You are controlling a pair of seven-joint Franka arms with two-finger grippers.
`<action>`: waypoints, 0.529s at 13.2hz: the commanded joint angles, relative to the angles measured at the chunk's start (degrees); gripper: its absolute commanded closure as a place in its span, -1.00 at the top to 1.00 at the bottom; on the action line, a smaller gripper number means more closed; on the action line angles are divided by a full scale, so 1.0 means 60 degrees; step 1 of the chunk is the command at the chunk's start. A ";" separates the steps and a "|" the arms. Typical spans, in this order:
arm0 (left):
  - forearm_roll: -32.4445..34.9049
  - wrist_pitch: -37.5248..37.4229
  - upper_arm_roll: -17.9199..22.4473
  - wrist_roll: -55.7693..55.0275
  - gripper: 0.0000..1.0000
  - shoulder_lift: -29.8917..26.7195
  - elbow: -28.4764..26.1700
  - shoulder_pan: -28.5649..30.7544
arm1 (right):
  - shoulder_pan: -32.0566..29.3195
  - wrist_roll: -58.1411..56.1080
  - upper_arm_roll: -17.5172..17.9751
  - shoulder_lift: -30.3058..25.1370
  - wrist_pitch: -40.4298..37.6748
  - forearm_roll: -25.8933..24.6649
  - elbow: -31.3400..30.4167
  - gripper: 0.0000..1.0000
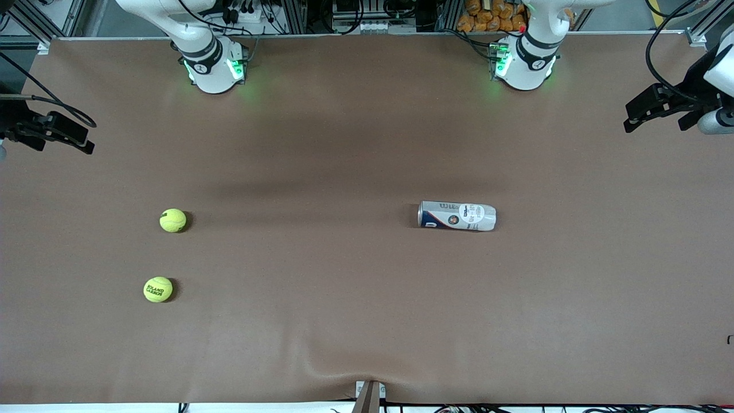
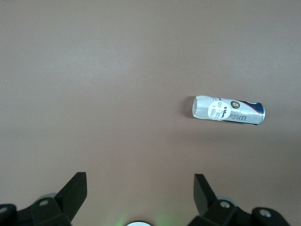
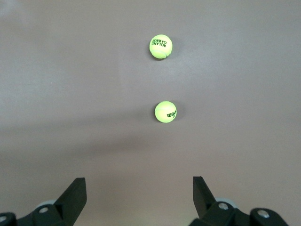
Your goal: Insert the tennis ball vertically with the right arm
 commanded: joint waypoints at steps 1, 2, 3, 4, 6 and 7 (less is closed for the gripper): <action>0.0025 -0.0266 -0.0012 0.0130 1.00 0.0079 0.0180 0.0048 | 0.0187 0.0424 0.0002 -0.0063 -0.0073 -0.0018 0.0140 1.00; 0.0025 -0.0267 0.0017 0.0145 1.00 0.0094 0.0194 0.0049 | 0.0173 0.0381 -0.0013 -0.0064 -0.0059 -0.0018 0.0169 1.00; 0.0039 -0.0282 0.0046 0.0131 1.00 0.0109 0.0238 0.0063 | 0.0246 0.0381 -0.0013 -0.0064 -0.0059 -0.0018 0.0184 1.00; 0.0083 -0.0282 0.0046 0.0116 1.00 0.0138 0.0311 0.0063 | 0.0290 0.0366 0.0030 -0.0064 -0.0088 -0.0033 0.0170 1.00; 0.0098 -0.0325 0.0003 0.0189 1.00 0.0123 0.0253 0.0049 | 0.0218 0.0366 0.0162 -0.0064 -0.0161 -0.0048 0.0155 1.00; 0.0098 -0.0340 0.0003 0.0189 1.00 0.0138 0.0296 0.0005 | 0.0159 0.0366 0.0192 -0.0064 -0.0161 -0.0048 0.0169 1.00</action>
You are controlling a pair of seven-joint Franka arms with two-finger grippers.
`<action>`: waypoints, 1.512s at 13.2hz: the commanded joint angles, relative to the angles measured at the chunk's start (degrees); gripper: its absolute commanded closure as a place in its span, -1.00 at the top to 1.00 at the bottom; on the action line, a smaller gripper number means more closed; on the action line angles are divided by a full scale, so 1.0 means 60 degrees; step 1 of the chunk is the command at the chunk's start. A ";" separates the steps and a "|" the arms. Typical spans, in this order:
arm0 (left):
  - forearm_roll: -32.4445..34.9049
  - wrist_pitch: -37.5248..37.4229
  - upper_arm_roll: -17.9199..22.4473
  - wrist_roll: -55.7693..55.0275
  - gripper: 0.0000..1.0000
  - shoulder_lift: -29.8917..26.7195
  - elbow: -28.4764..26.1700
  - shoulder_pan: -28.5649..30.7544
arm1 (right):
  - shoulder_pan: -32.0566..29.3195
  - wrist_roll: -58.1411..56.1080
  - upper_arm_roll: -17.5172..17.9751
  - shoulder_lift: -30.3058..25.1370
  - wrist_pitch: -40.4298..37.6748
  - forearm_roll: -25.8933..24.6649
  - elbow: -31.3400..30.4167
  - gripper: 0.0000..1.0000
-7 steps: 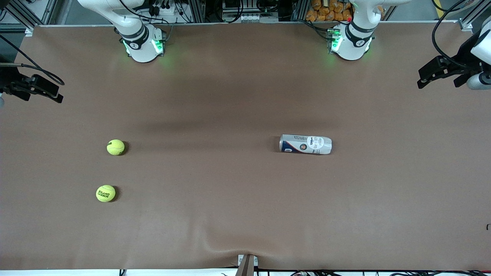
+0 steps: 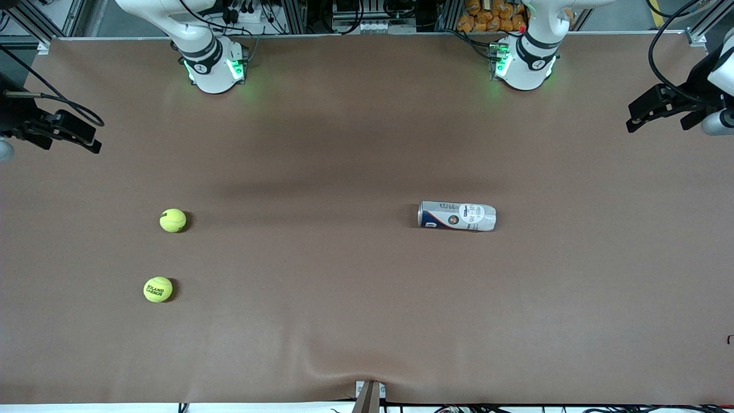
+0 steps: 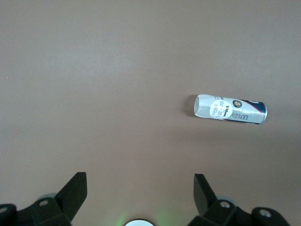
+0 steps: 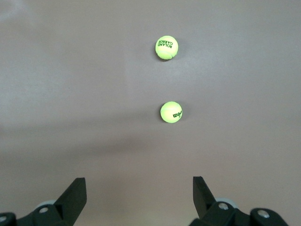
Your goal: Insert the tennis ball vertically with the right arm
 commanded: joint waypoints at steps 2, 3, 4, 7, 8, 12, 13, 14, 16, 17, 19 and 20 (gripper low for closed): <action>0.0096 -0.0239 -0.0060 0.0065 1.00 0.0104 0.0264 -0.0052 | -0.0191 0.0183 0.0159 -0.0058 -0.0120 -0.0048 0.0056 1.00; 0.0096 -0.0253 -0.0060 0.0007 1.00 0.0089 0.0249 -0.0009 | -0.0308 0.0169 0.0246 -0.0058 -0.0134 -0.0033 0.0056 1.00; 0.0082 -0.0254 -0.0060 0.0021 1.00 0.0089 0.0249 0.0021 | -0.0541 0.0169 0.0479 -0.0058 -0.0134 -0.0033 0.0056 1.00; 0.0081 -0.0239 -0.0060 0.0021 1.00 0.0118 0.0235 0.0021 | -0.0998 0.0169 0.0965 -0.0058 -0.0120 -0.0033 0.0056 1.00; 0.0081 -0.0239 -0.0060 0.0021 1.00 0.0118 0.0235 -0.0037 | -0.0940 0.0169 0.0965 -0.0058 -0.0120 -0.0047 0.0056 1.00; 0.0067 -0.0239 -0.0060 0.0065 1.00 0.0133 0.0205 -0.0038 | -0.0939 0.0183 0.0950 -0.0043 -0.0076 -0.0077 -0.0018 1.00; 0.0067 -0.0239 -0.0074 0.0108 1.00 0.0205 0.0205 -0.0038 | -0.0983 0.0183 0.0950 -0.0029 -0.0047 -0.0077 -0.0032 1.00; 0.0067 -0.0239 -0.0060 0.0138 1.00 0.0235 0.0220 -0.0038 | -0.0983 0.0183 0.0950 -0.0029 -0.0017 -0.0091 -0.0018 1.00; 0.0081 -0.0210 -0.0075 0.0182 1.00 0.0264 0.0220 -0.0110 | -0.0983 0.0198 0.0950 0.0001 -0.0002 -0.0106 -0.0047 1.00; 0.0096 -0.0195 -0.0089 0.0197 1.00 0.0337 0.0249 -0.0140 | -0.0998 0.0198 0.0936 0.0001 -0.0060 -0.0106 -0.0047 1.00; 0.0169 -0.0195 -0.0221 0.0197 1.00 0.0411 0.0278 -0.0228 | -0.1158 0.0169 0.0892 0.0001 -0.0076 -0.0106 -0.0061 1.00; 0.0169 -0.0180 -0.0308 0.0182 1.00 0.0484 0.0293 -0.0271 | -0.1217 0.0169 0.0906 0.0001 -0.0061 -0.0106 -0.0091 1.00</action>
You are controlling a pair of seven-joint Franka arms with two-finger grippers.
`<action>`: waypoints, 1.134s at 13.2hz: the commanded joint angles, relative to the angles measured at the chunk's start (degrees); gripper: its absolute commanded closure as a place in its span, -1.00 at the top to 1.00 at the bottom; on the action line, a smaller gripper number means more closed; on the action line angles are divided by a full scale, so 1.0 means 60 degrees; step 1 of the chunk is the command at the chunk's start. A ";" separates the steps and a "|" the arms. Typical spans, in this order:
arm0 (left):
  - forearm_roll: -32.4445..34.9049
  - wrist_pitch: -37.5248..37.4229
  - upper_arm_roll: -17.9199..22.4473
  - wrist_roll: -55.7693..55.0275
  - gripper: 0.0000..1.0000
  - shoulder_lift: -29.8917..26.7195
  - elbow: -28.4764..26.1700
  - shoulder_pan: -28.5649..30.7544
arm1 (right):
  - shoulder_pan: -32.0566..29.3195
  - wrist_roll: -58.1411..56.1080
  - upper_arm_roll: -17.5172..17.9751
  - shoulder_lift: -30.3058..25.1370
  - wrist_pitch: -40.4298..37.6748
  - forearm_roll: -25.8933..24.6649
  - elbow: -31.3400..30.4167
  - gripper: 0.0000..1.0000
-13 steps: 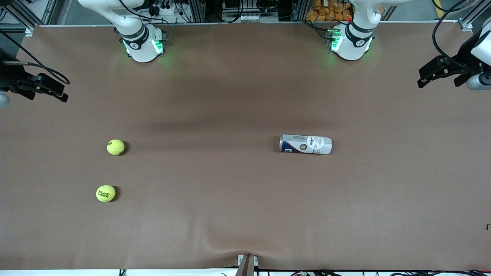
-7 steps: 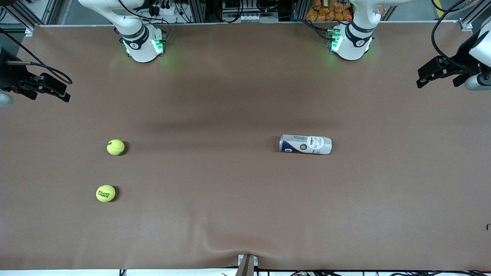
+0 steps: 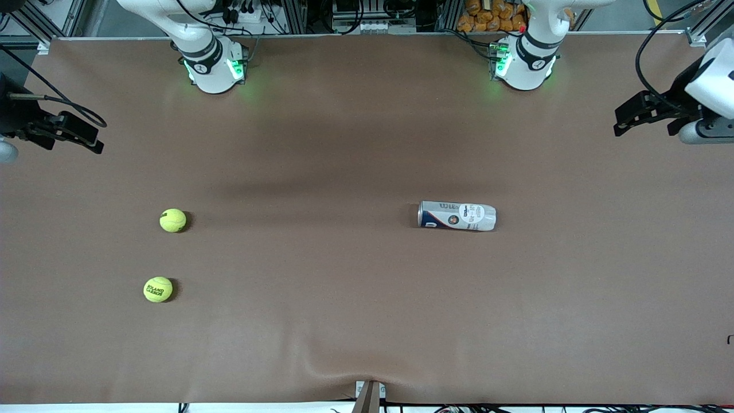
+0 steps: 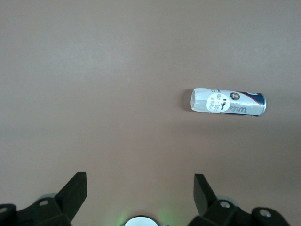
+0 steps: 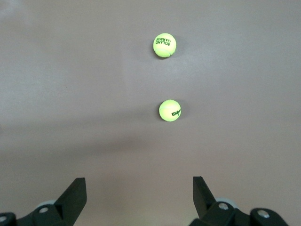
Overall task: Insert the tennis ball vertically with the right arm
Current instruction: 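Reach the left gripper down to the lying Wilson tube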
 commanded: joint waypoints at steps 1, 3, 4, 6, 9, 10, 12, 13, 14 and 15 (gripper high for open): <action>0.0165 -0.0126 -0.0159 0.0019 1.00 0.0236 0.0300 -0.0128 | -0.0331 0.0115 0.0174 -0.0028 -0.0016 -0.0080 -0.0043 1.00; 0.0165 -0.0112 -0.0320 -0.0011 1.00 0.0265 0.0285 -0.0143 | -0.0330 0.0115 0.0174 0.0073 0.0013 -0.0094 -0.0043 1.00; 0.0180 -0.0112 -0.0509 -0.0012 1.00 0.0280 0.0271 -0.0129 | -0.0345 0.0115 0.0159 0.0089 0.0013 -0.0094 -0.0043 1.00; 0.0238 -0.0126 -0.0773 0.0090 1.00 0.0397 0.0256 -0.0129 | -0.0418 0.0115 0.0174 0.0089 -0.0016 -0.0079 -0.0160 1.00; 0.0458 -0.0185 -0.1419 0.0878 1.00 0.0776 0.0153 -0.0128 | -0.0418 0.0115 0.0159 0.0103 -0.0001 -0.0080 -0.0189 1.00; 0.0458 -0.0185 -0.1478 0.1303 1.00 0.0908 0.0139 -0.0143 | -0.0389 0.0115 0.0159 0.0104 0.0013 -0.0094 -0.0320 1.00; 0.0458 -0.0185 -0.1537 0.2560 1.00 0.1303 0.0124 -0.0158 | -0.0360 0.0129 0.0174 0.0104 -0.0001 -0.0094 -0.0394 1.00; 0.0458 -0.0185 -0.1537 0.3234 1.00 0.1566 0.0124 -0.0158 | -0.0360 0.0115 0.0159 0.0104 0.0013 -0.0094 -0.0380 1.00; 0.0458 -0.0185 -0.1537 0.3603 1.00 0.1815 0.0109 -0.0158 | -0.0389 0.0115 0.0173 0.0118 0.0028 -0.0094 -0.0380 1.00; 0.0487 -0.0170 -0.1537 0.3708 1.00 0.2006 0.0051 -0.0172 | -0.0389 0.0129 0.0174 0.0104 0.0130 -0.0094 -0.0365 1.00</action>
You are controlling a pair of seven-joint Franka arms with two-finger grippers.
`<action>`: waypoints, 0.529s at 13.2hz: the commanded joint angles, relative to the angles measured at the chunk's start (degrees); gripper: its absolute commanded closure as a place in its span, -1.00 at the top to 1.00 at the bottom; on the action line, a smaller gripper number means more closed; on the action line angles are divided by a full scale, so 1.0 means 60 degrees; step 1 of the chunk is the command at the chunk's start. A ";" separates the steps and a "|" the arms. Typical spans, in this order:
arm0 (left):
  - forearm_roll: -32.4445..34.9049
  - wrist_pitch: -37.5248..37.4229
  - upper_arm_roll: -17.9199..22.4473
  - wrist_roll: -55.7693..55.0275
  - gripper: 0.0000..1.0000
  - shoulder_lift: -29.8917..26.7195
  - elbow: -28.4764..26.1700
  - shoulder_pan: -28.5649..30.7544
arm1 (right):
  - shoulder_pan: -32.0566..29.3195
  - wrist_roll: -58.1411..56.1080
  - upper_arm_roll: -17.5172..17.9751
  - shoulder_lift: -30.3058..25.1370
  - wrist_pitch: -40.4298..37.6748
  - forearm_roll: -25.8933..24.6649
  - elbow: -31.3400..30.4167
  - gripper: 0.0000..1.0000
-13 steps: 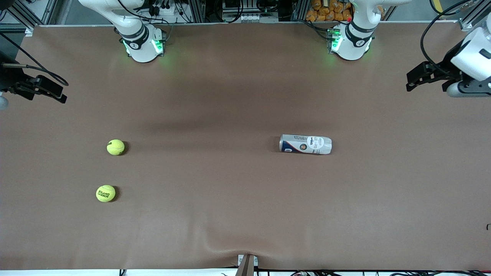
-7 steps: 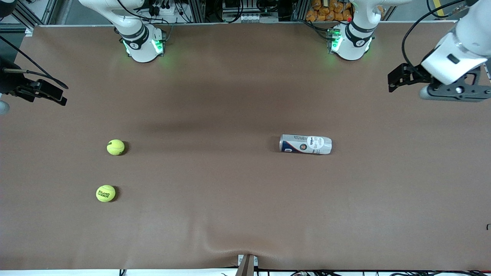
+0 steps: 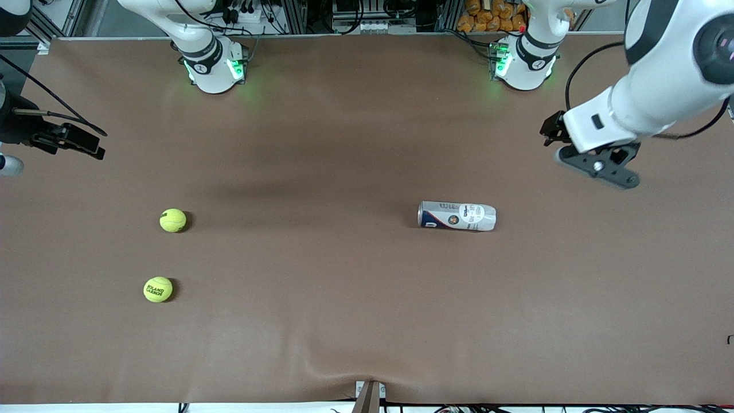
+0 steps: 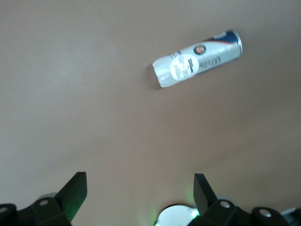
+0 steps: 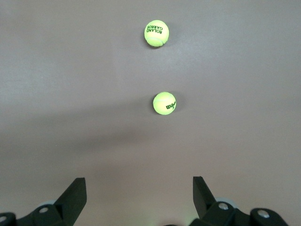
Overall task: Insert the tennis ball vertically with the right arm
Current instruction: 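Reach the left gripper down to the lying Wilson tube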
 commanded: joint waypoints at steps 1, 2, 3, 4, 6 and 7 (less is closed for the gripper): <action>0.0368 -0.0136 -0.0027 0.0626 1.00 0.0582 0.0058 -0.0097 | -0.0166 0.0129 0.0159 -0.0072 0.0122 -0.0094 -0.0067 1.00; 0.0645 -0.0093 -0.0027 0.0844 1.00 0.0743 0.0029 -0.0344 | -0.0166 0.0129 0.0159 -0.0013 0.0136 -0.0094 -0.0053 1.00; 0.1083 -0.0078 -0.0027 0.0977 1.00 0.0890 0.0028 -0.0680 | -0.0166 0.0129 0.0159 0.0031 0.0151 -0.0108 -0.0038 1.00; 0.1537 -0.0077 -0.0027 0.0978 1.00 0.1022 0.0014 -0.1031 | -0.0180 0.0129 0.0159 0.0031 0.0151 -0.0109 -0.0053 1.00; 0.2241 -0.0048 -0.0027 0.0978 1.00 0.1431 -0.0001 -0.1793 | -0.0195 0.0129 0.0159 0.0031 0.0166 -0.0109 -0.0038 1.00; 0.2564 -0.0019 -0.0041 0.0993 1.00 0.1593 -0.0001 -0.2057 | -0.0181 0.0129 0.0159 0.0031 0.0166 -0.0109 -0.0024 1.00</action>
